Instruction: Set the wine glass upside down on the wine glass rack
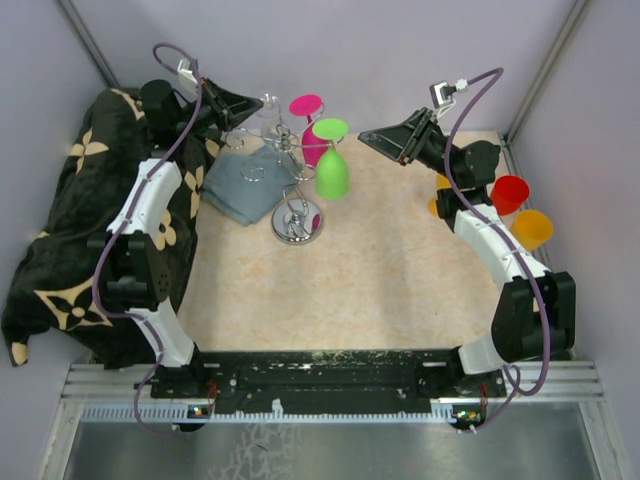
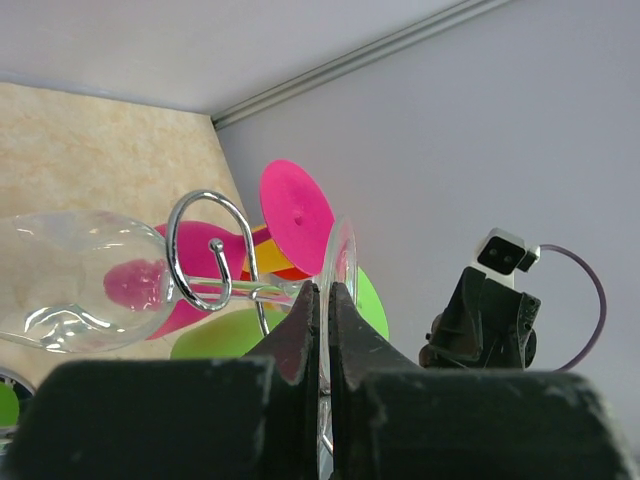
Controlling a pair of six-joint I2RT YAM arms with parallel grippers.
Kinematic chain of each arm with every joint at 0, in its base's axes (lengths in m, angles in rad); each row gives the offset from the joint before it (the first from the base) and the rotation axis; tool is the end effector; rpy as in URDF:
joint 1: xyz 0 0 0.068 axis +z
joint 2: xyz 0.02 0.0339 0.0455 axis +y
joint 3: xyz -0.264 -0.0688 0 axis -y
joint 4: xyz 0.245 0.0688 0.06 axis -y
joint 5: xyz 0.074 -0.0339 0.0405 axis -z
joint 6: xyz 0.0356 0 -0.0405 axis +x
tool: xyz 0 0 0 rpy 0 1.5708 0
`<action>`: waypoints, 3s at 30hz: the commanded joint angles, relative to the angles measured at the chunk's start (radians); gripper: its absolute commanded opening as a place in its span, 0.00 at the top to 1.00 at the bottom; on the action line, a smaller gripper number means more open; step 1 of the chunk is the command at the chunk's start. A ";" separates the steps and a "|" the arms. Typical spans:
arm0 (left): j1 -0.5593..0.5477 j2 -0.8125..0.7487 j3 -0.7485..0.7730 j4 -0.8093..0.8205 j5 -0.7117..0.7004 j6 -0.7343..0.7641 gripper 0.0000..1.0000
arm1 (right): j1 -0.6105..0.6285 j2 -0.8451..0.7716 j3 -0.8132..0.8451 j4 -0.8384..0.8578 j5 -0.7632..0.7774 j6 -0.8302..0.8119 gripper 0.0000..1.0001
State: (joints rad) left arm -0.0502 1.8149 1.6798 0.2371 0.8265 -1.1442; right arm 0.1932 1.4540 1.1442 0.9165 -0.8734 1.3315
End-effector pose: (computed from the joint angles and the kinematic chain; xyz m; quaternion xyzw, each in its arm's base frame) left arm 0.4304 -0.0478 0.4061 -0.0646 0.6792 -0.6048 0.4108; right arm 0.3092 0.0883 0.4134 -0.0893 0.5558 0.6963 0.4452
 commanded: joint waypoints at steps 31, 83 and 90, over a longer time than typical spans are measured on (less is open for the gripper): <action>0.011 0.082 0.112 0.036 -0.119 -0.049 1.00 | -0.005 -0.014 0.000 0.028 0.001 -0.037 0.59; 0.091 -0.105 -0.113 -0.001 -0.043 0.038 0.62 | -0.008 -0.096 -0.041 -0.088 0.019 -0.117 0.59; 0.140 -0.132 -0.130 -0.027 -0.032 0.061 0.58 | -0.026 -0.135 0.058 -0.481 0.090 -0.379 0.59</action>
State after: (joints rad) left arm 0.0635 1.7290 1.5639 0.2234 0.7738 -1.1183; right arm 0.1814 1.3731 1.1015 0.6323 -0.8345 1.1309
